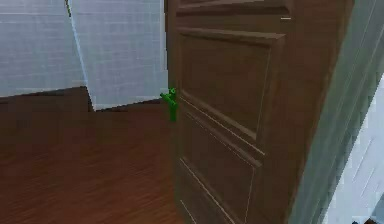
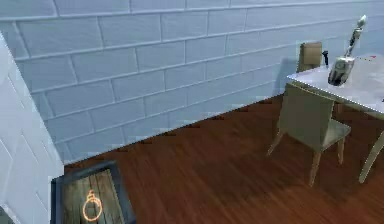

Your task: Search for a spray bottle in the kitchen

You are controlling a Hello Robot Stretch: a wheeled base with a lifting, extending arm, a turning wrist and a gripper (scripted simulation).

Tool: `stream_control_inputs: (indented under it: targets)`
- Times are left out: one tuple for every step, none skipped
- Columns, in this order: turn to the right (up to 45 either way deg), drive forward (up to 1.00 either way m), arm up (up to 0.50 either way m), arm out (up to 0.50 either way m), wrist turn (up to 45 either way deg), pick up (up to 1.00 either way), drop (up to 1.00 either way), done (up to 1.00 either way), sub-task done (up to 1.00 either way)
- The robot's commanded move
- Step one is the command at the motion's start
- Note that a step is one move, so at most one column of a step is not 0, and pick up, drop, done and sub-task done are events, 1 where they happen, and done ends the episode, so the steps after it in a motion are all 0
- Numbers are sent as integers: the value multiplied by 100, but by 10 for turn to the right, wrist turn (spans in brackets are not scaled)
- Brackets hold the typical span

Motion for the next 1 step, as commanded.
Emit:
stream_control_inputs:
  targets:
    - [-450, 0, 0, 0, 0, 0, 0, 0, 0]
